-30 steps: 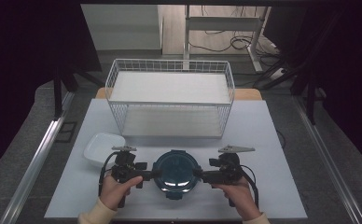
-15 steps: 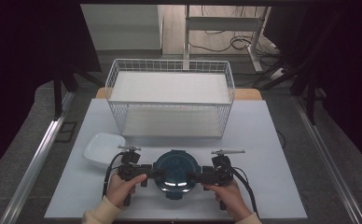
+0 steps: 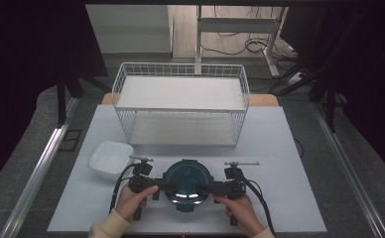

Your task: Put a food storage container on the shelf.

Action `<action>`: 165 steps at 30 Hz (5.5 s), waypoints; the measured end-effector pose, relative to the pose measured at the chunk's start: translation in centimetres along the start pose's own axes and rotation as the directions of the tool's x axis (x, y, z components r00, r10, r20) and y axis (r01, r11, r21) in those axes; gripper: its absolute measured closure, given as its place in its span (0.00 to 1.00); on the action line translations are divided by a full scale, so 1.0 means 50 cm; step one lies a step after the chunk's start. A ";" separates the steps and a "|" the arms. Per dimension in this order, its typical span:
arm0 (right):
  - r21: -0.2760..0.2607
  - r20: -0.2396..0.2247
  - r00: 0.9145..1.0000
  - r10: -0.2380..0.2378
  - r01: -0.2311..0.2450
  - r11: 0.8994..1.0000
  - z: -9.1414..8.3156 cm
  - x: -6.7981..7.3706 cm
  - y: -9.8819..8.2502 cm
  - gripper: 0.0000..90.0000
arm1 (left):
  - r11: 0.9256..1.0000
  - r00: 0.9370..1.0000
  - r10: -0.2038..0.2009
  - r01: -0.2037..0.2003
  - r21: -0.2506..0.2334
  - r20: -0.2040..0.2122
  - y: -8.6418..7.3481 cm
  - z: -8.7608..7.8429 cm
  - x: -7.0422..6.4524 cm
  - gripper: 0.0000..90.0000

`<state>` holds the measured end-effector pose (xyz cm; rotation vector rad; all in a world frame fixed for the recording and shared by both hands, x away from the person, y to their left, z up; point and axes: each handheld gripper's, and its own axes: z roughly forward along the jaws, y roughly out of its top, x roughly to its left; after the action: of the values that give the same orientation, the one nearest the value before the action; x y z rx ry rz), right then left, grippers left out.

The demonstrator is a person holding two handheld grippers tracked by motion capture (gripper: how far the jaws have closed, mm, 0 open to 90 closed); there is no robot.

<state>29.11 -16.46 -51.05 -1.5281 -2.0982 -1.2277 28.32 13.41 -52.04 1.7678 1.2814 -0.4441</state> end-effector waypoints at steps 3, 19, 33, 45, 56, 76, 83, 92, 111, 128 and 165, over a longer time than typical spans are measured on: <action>0.013 -0.031 0.999 0.029 -0.029 0.999 0.004 -0.001 -0.002 0.22 | 1.000 1.000 -0.010 0.010 -0.002 -0.001 -0.001 0.000 -0.001 0.22; -0.037 -0.048 0.995 0.090 -0.092 0.995 -0.022 0.000 -0.007 0.40 | 0.993 0.995 -0.096 0.095 -0.067 -0.004 -0.019 -0.019 -0.009 0.34; -0.079 -0.050 0.995 0.089 -0.092 0.993 -0.041 0.010 -0.009 0.45 | 0.992 0.996 -0.086 0.085 -0.094 -0.004 -0.027 -0.036 -0.027 0.43; -0.107 -0.032 0.999 0.031 -0.034 0.994 -0.060 0.018 -0.002 0.46 | 0.993 0.998 -0.065 0.066 -0.097 0.014 -0.029 -0.035 -0.037 0.44; -0.112 -0.030 1.000 0.007 -0.011 0.994 -0.065 0.024 0.000 0.46 | 0.993 0.998 -0.057 0.059 -0.101 0.014 -0.028 -0.039 -0.042 0.44; -0.140 -0.035 0.998 -0.053 0.048 0.989 -0.087 0.056 0.016 0.46 | 0.990 1.000 -0.009 0.010 -0.138 0.006 -0.014 -0.071 -0.072 0.45; -0.152 -0.034 0.996 -0.079 0.073 0.986 -0.094 0.068 0.037 0.46 | 0.987 1.000 -0.003 0.004 -0.158 0.003 0.001 -0.082 -0.081 0.45; -0.177 -0.039 0.993 -0.108 0.099 0.979 -0.110 0.090 0.073 0.46 | 0.985 1.000 0.020 -0.021 -0.174 -0.007 0.033 -0.107 -0.101 0.45; -0.232 -0.034 0.984 -0.177 0.165 0.959 -0.160 0.157 0.160 0.47 | 0.969 0.995 0.095 -0.096 -0.230 -0.015 0.121 -0.176 -0.159 0.45; -0.267 -0.015 0.971 -0.239 0.227 0.937 -0.194 0.209 0.223 0.47 | 0.954 0.991 0.132 -0.128 -0.270 -0.003 0.178 -0.224 -0.190 0.45; -0.291 -0.029 0.972 -0.234 0.216 0.932 -0.200 0.229 0.409 0.48 | 0.956 0.993 0.112 -0.100 -0.276 0.030 0.385 -0.280 -0.179 0.46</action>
<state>39.91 -14.84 -28.02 -1.3604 -2.1767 -1.7042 39.12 18.11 -29.50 1.5742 1.1499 -0.2310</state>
